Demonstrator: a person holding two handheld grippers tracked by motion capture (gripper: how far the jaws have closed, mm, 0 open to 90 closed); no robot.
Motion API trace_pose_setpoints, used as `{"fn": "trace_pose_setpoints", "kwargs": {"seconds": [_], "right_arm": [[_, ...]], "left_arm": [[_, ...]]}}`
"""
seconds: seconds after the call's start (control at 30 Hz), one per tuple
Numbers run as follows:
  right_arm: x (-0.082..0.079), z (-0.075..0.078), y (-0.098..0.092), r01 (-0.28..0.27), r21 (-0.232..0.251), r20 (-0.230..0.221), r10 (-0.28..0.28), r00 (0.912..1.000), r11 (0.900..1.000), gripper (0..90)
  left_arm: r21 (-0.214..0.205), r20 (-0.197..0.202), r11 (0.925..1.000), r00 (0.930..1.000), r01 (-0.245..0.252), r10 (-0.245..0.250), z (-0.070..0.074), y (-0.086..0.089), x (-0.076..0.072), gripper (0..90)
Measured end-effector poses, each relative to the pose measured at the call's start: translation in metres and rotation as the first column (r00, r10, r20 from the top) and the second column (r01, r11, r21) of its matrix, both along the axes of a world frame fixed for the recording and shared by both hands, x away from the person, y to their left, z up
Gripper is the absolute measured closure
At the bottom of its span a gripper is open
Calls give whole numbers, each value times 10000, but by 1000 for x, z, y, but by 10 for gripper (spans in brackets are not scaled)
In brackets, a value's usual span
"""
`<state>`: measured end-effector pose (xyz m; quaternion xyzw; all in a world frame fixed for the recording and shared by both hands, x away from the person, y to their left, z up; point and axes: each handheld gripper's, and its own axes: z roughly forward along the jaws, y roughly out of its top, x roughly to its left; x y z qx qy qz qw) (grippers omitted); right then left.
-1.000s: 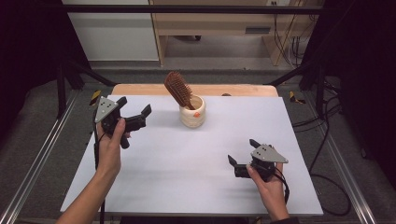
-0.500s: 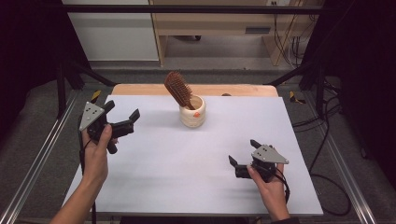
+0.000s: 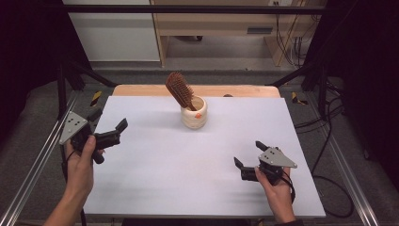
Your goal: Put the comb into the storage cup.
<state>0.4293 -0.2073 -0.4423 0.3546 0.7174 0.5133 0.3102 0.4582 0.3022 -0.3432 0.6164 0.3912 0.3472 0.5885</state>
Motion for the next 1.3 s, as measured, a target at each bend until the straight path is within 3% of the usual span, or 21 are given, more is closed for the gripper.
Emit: {"fn": "trace_pose_setpoints", "kwargs": {"seconds": [0.3, 0.43, 0.6, 0.87, 1.07, 1.3], "right_arm": [[-3, 0, -8, -46, 353, 45, 45, 10000, 9994, 41], [-4, -1, -11, 0, 502, 60, -3, 10000, 9987, 38], [-6, 1, -19, 35, 941, 339, -68, 9994, 9956, 34], [-16, 0, -34, 90, 772, 423, -123, 9990, 9970, 26], [-18, -5, -43, 184, 947, 454, -227, 9987, 9953, 26], [-18, -10, -43, 38, 1012, 335, -72, 9994, 9949, 26]], "left_arm": [[-80, 163, 9999, 9998, -101, 102, -2, 24, -16, 9], [92, 226, 9999, 9997, -83, 81, -9, 31, -23, 9], [58, 234, 10000, 9997, -41, 40, -22, 34, -33, 10], [-62, 193, 9999, 9997, -121, 122, -42, 41, -46, 9], [-30, 203, 9999, 9997, -130, 131, -55, 44, -51, 9], [24, 130, 9997, 9996, 241, -242, -67, 39, -54, 11]]}}
